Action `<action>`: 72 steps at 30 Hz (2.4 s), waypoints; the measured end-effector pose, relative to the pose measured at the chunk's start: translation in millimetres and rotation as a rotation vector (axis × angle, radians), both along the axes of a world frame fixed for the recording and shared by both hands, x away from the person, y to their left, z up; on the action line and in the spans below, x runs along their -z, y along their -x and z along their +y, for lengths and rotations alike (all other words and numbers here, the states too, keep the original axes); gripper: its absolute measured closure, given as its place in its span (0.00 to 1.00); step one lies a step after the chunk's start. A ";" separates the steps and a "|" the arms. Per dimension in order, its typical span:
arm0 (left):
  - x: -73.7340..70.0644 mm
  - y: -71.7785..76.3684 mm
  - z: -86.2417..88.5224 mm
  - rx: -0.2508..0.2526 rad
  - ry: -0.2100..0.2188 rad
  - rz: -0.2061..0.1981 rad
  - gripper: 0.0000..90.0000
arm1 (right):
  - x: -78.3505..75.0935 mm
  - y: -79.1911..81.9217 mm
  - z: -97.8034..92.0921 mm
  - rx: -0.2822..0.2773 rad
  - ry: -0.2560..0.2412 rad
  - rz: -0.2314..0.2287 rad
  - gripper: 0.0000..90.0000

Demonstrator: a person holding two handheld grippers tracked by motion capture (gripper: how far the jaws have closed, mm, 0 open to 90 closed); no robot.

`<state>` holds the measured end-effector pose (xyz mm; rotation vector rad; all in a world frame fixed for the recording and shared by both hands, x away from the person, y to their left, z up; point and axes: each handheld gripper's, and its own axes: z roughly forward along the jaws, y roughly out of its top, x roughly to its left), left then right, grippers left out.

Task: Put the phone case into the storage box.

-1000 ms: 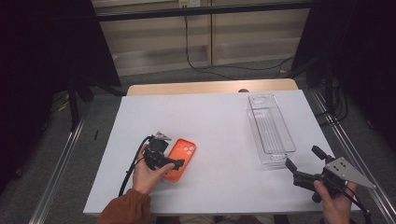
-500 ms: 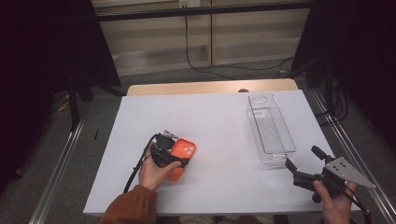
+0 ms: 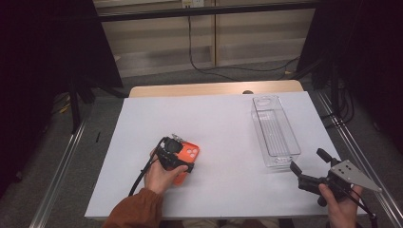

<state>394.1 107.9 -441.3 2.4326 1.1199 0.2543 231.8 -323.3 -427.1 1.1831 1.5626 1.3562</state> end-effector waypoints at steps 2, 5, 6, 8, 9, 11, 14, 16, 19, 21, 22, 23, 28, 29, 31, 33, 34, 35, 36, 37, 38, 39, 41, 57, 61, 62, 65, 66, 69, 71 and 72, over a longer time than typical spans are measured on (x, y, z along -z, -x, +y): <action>0.1 -0.1 -0.5 -0.006 -0.002 0.005 0.04 | 0.0 0.2 -0.2 0.000 0.001 -0.001 0.00; 0.6 0.6 -0.6 -0.012 0.001 0.001 0.04 | 0.0 0.0 -0.3 -0.002 0.002 -0.003 0.00; 0.6 0.6 -0.7 -0.013 -0.001 0.002 0.04 | 0.0 0.2 -0.1 -0.002 0.001 -0.002 0.00; 0.6 2.0 -1.4 -0.028 0.002 0.005 0.05 | -0.2 0.5 0.1 -0.002 0.005 -0.001 0.00; 0.2 2.5 -1.7 -0.034 0.000 0.006 0.05 | -0.3 0.6 0.2 -0.004 0.007 -0.001 0.00; -0.8 2.6 -1.7 -0.032 -0.012 0.007 0.06 | -0.4 0.9 0.3 -0.006 0.007 -0.001 0.00; -1.5 2.6 -3.3 -0.045 -0.018 0.018 0.08 | -0.2 0.8 0.6 -0.009 0.007 0.001 0.00; -1.1 2.2 -4.0 -0.049 -0.018 0.017 0.08 | -0.2 0.8 0.6 -0.009 0.008 0.001 0.00; -1.4 2.1 -4.5 -0.047 -0.026 0.024 0.08 | -0.1 0.3 0.9 -0.010 0.012 -0.003 0.00; -1.8 2.2 -4.8 -0.044 -0.029 0.022 0.08 | -0.2 0.6 1.3 -0.012 0.010 -0.001 0.00; -2.6 2.4 -4.6 -0.041 -0.030 0.024 0.09 | -0.2 0.6 1.3 -0.012 0.010 -0.002 0.00; -3.1 3.0 -5.3 -0.045 -0.026 0.028 0.11 | -0.3 0.7 1.3 -0.011 0.010 -0.002 0.00; -5.1 1.4 -7.1 -0.035 -0.043 0.039 0.15 | -0.1 0.6 1.1 -0.012 0.011 -0.001 0.00; -5.1 1.3 -7.4 -0.036 -0.042 0.043 0.16 | 0.0 0.5 1.2 -0.012 0.011 -0.001 0.00; -5.4 1.3 -7.0 -0.035 -0.041 0.046 0.16 | 0.0 0.3 1.4 -0.014 0.010 0.000 0.00; -5.6 1.1 -6.4 -0.033 -0.038 0.042 0.16 | -0.1 0.4 1.5 -0.014 0.010 0.000 0.00; -5.5 1.2 -6.1 -0.032 -0.034 0.042 0.17 | -0.2 0.4 1.6 -0.014 0.009 0.000 0.00; -5.6 1.2 -5.9 -0.032 -0.031 0.041 0.17 | -0.1 0.4 1.6 -0.014 0.009 0.000 0.00; -6.0 1.2 -5.8 -0.031 -0.031 0.044 0.17 | -0.1 0.4 1.6 -0.015 0.009 0.001 0.00; -5.8 1.6 -6.1 -0.036 -0.029 0.040 0.17 | -0.1 0.5 1.5 -0.015 0.009 0.001 0.00; -5.9 2.2 -6.1 -0.038 -0.028 0.035 0.17 | -0.1 0.5 1.4 -0.014 0.009 0.000 0.00; -6.2 2.6 -5.8 -0.035 -0.030 0.031 0.17 | -0.1 0.5 1.2 -0.014 0.008 0.001 0.00; -6.3 2.8 -5.1 -0.031 -0.025 0.028 0.17 | -0.1 0.5 0.9 -0.013 0.009 0.000 0.00; -14.9 15.1 -3.0 0.025 0.057 -0.064 0.18 | 0.7 -1.4 0.1 -0.005 -0.027 0.014 0.00; -20.2 20.5 -4.1 0.031 0.083 -0.104 0.18 | 0.3 -1.6 -0.5 -0.002 -0.036 0.010 0.00; -21.3 21.3 -3.9 0.034 0.092 -0.110 0.18 | 0.4 -1.9 -0.6 -0.006 -0.040 0.013 0.00; -24.2 25.4 -4.2 0.045 0.078 -0.144 0.17 | 0.4 -1.6 -0.1 -0.008 -0.028 0.009 0.00; -24.7 25.9 -4.0 0.044 0.084 -0.147 0.18 | 0.4 -1.5 0.1 -0.009 -0.019 0.007 0.00; -29.2 29.6 -2.8 0.051 0.087 -0.199 0.18 | 0.3 -1.9 -0.3 -0.008 -0.023 0.010 0.00; -32.1 32.1 -1.6 0.047 0.111 -0.223 0.18 | 0.4 -1.9 -0.3 -0.009 -0.023 0.012 0.00; -33.4 33.1 -0.9 0.048 0.114 -0.239 0.18 | 0.4 -1.7 -0.2 -0.008 -0.023 0.012 0.00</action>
